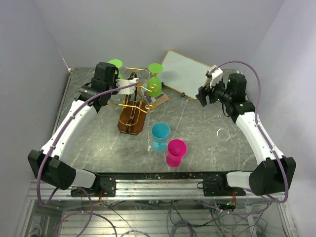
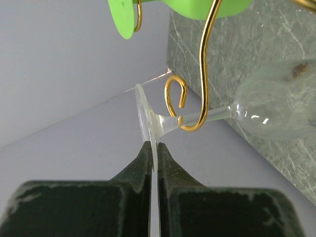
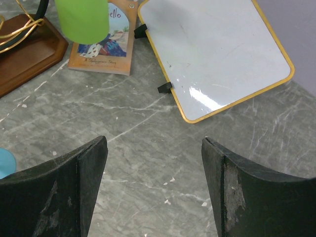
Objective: Place the wine glass upside down on the wine glass rack
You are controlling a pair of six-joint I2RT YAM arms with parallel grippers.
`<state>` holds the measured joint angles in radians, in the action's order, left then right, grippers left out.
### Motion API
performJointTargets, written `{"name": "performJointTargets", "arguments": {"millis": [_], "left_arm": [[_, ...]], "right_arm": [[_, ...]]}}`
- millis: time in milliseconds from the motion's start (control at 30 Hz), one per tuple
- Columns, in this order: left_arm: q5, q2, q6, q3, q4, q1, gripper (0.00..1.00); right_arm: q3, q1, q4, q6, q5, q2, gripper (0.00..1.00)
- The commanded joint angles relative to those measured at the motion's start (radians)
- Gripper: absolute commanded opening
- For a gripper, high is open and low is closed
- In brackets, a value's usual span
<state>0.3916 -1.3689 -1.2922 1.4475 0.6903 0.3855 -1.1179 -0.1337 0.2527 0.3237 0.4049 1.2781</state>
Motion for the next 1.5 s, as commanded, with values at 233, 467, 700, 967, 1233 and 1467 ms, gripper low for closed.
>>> {"name": "performJointTargets", "arguments": {"millis": [233,467,700,967,1233,1467], "left_arm": [[0.089,-0.012,0.02,-0.023,-0.129,0.01,0.07],[0.045,-0.025,0.038,-0.014,-0.139,0.015,0.07],[0.023,-0.035,0.051,-0.029,-0.137,0.028,0.07],[0.024,-0.032,0.044,-0.05,-0.136,0.035,0.08],[0.037,-0.026,0.052,-0.052,-0.116,0.039,0.12],[0.05,-0.021,0.06,-0.059,-0.111,0.044,0.17]], "right_arm": [[0.013,0.008,-0.013,0.001,0.011,-0.009,0.77],[0.013,0.011,-0.015,0.0,0.011,-0.008,0.77],[0.016,0.014,-0.016,-0.001,0.014,-0.01,0.77],[0.018,0.017,-0.018,-0.001,0.016,-0.012,0.77],[0.018,0.019,-0.018,-0.001,0.017,-0.013,0.77],[0.02,0.019,-0.018,-0.001,0.017,-0.013,0.77]]}}
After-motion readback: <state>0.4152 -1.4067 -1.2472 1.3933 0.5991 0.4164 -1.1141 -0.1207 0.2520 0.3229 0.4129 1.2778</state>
